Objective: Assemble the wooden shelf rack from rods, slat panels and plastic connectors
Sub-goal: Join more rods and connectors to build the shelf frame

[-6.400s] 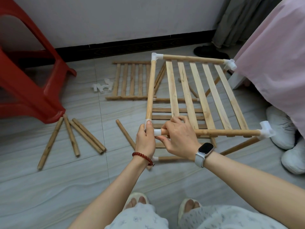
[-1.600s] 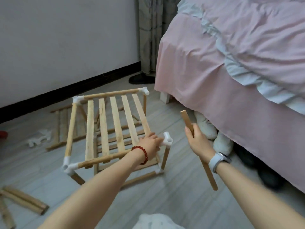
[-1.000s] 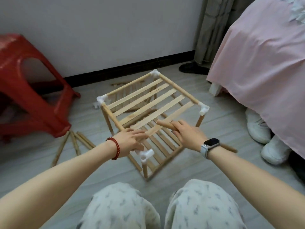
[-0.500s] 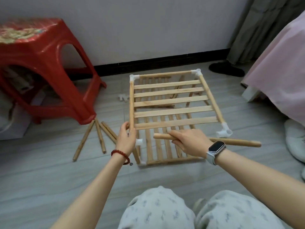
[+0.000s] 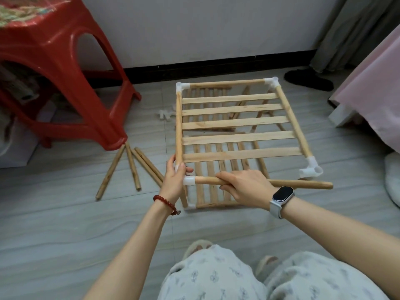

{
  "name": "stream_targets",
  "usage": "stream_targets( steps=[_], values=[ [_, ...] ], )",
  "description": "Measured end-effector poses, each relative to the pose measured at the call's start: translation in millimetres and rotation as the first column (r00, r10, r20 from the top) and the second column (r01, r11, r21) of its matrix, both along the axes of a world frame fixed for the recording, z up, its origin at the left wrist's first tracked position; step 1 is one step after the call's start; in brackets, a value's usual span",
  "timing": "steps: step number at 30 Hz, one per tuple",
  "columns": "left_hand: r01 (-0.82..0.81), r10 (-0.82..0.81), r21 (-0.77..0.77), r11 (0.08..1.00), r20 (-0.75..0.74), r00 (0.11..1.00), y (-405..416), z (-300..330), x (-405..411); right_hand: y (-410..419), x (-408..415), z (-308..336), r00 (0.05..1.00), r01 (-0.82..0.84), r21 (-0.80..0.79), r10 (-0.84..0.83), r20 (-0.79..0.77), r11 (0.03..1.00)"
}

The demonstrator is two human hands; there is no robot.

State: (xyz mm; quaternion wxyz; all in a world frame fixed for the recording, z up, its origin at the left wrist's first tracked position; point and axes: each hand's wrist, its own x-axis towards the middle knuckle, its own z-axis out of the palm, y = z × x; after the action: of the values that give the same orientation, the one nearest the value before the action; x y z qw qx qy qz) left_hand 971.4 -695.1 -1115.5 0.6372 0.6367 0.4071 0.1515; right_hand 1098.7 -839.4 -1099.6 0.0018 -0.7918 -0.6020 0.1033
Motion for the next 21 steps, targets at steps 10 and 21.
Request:
stream_targets(
  steps=[10, 21],
  values=[
    [0.01, -0.022, -0.168, 0.986, -0.071, 0.997, 19, 4, 16, 10, 1, 9, 0.994, -0.091, -0.032, 0.092, 0.056, 0.995],
    [-0.053, 0.054, -0.223, 0.973, 0.001, 0.999, 25, -1, 21, 35, -7, 3, 0.985, -0.085, -0.037, 0.078, -0.151, 0.996]
  ],
)
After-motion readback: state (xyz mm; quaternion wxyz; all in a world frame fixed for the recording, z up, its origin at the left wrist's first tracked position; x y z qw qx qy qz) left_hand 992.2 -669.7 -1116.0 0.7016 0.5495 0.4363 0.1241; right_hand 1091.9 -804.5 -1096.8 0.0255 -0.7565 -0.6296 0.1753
